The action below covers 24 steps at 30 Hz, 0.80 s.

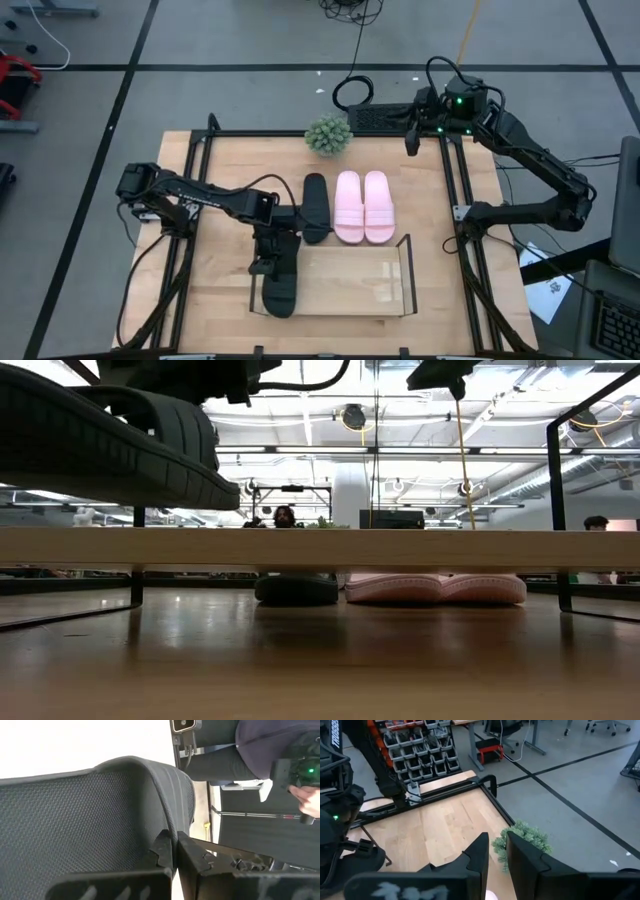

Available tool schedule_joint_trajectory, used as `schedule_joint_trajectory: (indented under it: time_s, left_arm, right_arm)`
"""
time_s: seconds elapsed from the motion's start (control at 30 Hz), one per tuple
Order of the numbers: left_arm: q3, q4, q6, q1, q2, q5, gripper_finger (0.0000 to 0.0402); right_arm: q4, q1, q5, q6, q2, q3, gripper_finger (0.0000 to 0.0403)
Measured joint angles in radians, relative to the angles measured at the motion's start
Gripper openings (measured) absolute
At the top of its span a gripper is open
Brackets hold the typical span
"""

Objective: Pick and place slides into the shelf
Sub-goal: Put the left black slipper on the shelf

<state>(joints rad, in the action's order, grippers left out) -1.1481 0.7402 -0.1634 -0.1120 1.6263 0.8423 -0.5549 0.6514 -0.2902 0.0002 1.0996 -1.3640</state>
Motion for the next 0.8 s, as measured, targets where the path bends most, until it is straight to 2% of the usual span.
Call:
schedule_joint_trajectory:
  time_s: [0.2,0.8]
  left_arm:
    - [0.001,-0.034,-0.032,0.0,0.066,0.05,0.0]
    - [0.001,-0.062,-0.067,0.001,0.089,0.018,0.0]
  right_arm:
    - [0.006,0.0,0.0,0.0,0.0,0.0,0.0057]
    - [0.005,0.0,0.0,-0.011,0.0,0.0,0.0057]
